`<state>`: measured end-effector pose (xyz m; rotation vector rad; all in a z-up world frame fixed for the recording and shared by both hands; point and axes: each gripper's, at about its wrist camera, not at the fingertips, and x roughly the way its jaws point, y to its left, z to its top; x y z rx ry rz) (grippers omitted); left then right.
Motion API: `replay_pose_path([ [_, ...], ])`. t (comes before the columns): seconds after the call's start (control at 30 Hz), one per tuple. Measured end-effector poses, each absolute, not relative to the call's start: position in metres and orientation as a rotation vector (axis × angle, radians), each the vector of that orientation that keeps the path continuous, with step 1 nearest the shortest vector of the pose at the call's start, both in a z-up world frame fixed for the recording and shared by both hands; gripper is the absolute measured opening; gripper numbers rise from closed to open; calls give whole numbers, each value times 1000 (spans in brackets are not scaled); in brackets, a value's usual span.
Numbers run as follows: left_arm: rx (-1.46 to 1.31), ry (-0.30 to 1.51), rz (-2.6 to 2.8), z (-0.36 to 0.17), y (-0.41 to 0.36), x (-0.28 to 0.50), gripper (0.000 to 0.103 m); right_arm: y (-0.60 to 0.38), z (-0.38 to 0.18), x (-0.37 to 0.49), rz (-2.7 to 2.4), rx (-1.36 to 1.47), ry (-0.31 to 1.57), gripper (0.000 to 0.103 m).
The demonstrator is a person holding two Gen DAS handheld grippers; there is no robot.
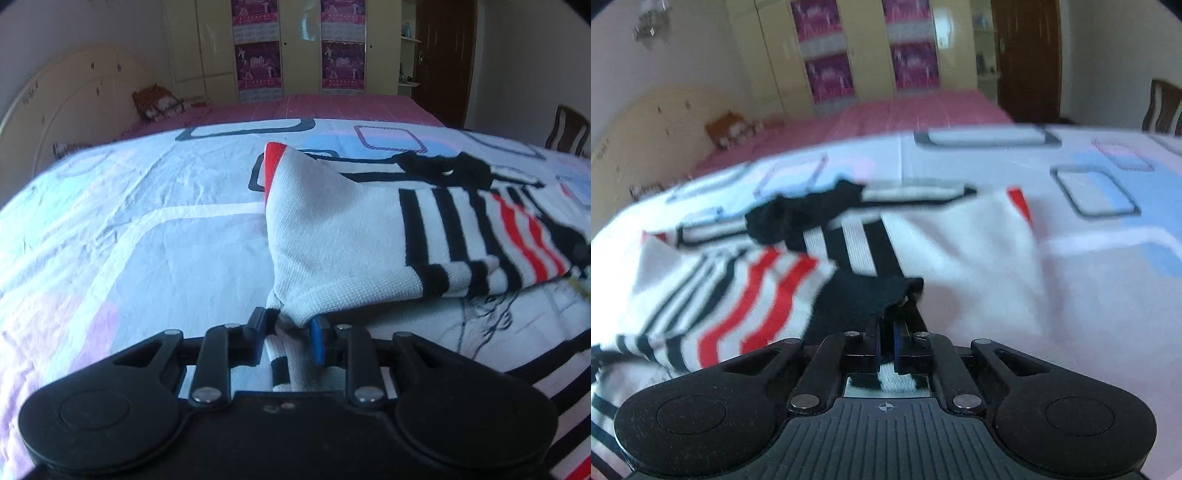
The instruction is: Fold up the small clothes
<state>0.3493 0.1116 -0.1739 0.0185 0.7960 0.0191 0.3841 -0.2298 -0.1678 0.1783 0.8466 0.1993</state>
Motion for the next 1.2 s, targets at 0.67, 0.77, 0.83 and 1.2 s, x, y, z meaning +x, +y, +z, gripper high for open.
replay_pose_path([
  [0.67,-263,801,33,-152,148,425,60,-230,-169,416,191,237,843,36],
  [0.77,-281,807,35,-161,148,447,60,-227,-168,417,199,230,833,22],
  [0.83,-288,816,36,-167,150,463,57,-225,-167,419,215,237,825,11],
  [1.2,-233,790,161,-187,159,491,33,-213,-180,429,190,90,796,11],
])
